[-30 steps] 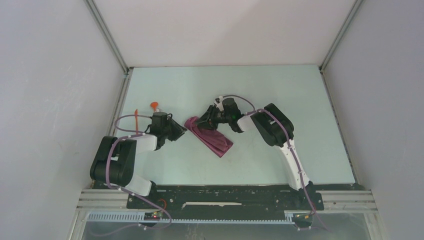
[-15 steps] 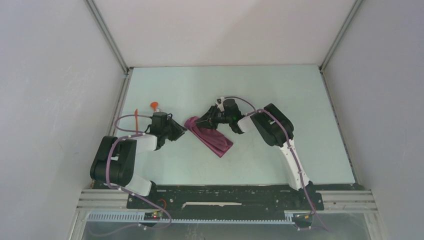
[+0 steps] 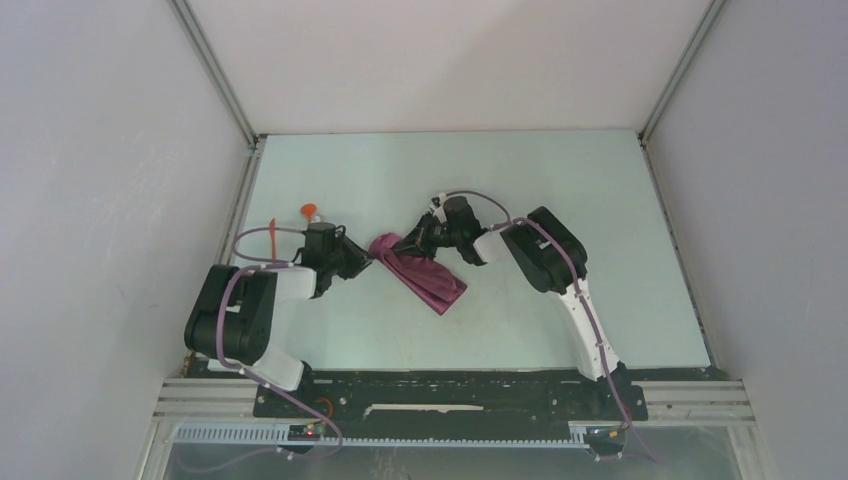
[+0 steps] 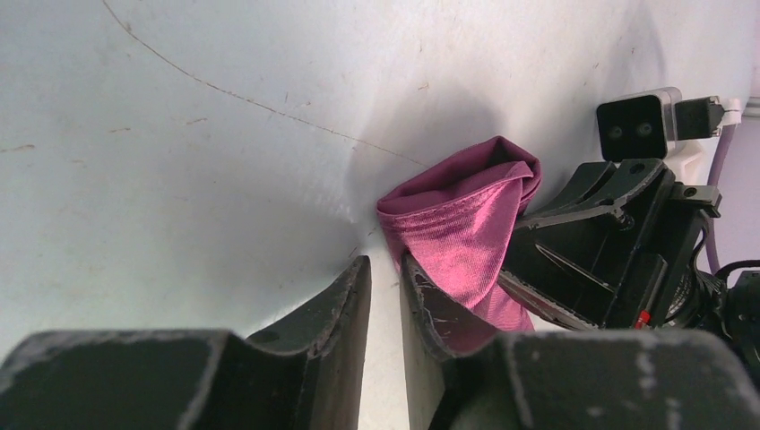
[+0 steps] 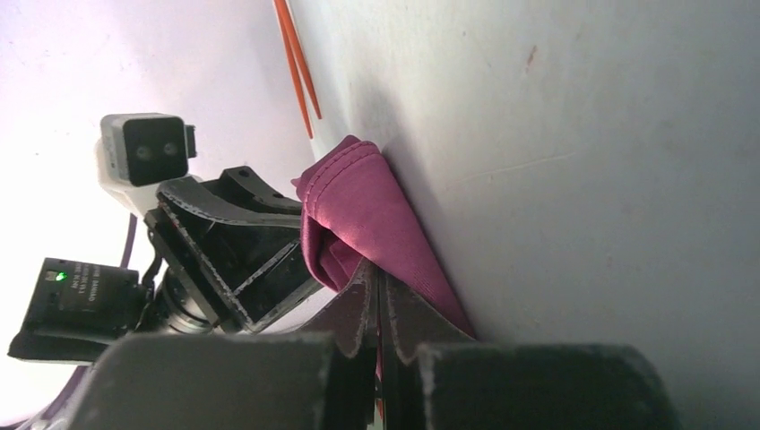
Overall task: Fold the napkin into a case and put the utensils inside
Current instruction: Stuff the top corner of the smaller-rectangle-folded napkin into the folded napkin.
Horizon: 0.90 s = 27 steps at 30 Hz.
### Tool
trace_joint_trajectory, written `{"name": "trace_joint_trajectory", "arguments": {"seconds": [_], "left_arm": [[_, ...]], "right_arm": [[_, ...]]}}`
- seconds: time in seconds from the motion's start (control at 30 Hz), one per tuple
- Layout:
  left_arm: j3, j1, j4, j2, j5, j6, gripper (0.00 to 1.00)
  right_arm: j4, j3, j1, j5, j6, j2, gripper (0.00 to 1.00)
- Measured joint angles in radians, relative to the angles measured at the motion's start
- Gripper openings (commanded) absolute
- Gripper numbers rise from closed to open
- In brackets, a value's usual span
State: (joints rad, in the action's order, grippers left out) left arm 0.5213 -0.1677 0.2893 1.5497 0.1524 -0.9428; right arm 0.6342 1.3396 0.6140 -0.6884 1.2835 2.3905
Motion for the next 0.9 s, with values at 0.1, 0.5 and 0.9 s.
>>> {"name": "trace_joint_trajectory", "arguments": {"seconds": [0.1, 0.5, 0.9], "left_arm": [[0.002, 0.0, 0.005, 0.005, 0.002, 0.0, 0.28], [0.002, 0.0, 0.005, 0.007, 0.001, 0.001, 0.28], [-0.03, 0.0, -0.029, -0.053, -0.034, 0.009, 0.33]], "right_arm": [[-0.043, 0.015, 0.008, 0.007, -0.045, 0.0, 0.0], [-0.346, 0.129, 0.135, 0.254, -0.519, -0.085, 0.2], [-0.631, 0.27, 0.28, 0.636, -0.955, -0.12, 0.26]]}}
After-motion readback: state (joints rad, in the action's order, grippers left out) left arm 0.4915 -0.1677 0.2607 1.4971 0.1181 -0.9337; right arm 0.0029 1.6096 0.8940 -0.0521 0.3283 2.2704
